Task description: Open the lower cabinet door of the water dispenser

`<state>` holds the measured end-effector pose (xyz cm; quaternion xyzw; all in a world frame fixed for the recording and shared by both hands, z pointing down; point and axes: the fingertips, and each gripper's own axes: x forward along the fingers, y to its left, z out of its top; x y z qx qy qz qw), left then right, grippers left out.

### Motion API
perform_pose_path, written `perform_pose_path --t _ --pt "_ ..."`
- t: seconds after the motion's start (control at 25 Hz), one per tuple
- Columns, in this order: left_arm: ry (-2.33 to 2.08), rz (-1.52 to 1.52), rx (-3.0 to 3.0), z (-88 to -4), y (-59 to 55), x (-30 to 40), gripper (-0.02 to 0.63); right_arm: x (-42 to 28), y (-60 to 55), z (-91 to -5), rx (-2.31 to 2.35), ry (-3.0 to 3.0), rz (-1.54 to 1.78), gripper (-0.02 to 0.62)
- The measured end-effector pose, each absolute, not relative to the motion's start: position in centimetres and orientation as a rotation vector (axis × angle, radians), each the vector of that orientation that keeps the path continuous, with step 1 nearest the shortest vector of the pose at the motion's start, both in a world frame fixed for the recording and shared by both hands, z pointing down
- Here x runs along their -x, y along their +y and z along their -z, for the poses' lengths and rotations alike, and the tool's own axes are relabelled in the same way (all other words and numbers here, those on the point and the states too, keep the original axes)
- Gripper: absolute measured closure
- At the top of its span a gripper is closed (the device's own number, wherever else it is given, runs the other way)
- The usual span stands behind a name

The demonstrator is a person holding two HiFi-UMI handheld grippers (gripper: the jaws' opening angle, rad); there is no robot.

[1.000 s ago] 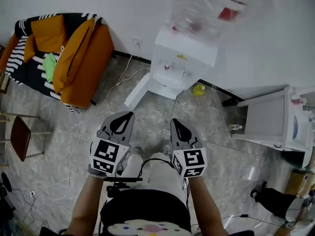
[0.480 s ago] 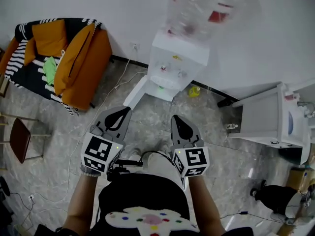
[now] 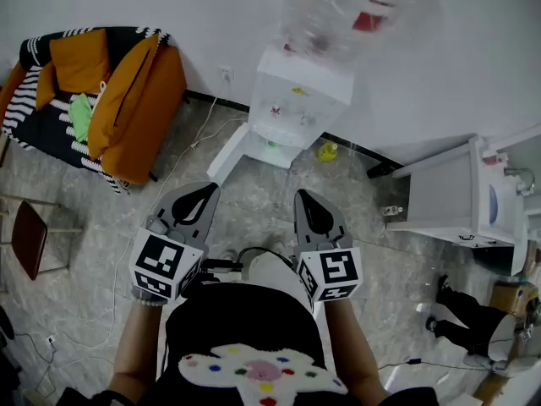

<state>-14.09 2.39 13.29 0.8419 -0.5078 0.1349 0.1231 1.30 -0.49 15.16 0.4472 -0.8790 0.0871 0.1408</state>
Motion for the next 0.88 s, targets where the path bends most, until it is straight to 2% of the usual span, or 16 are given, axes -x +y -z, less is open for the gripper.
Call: perform_pose_path --t 0.88 --pt "-1.455 -0.364 -2.439 -14.5 3.6 13.9 0.592 -0.5 1.0 -15.3 -1.257 -2.525 -0.234 0.592"
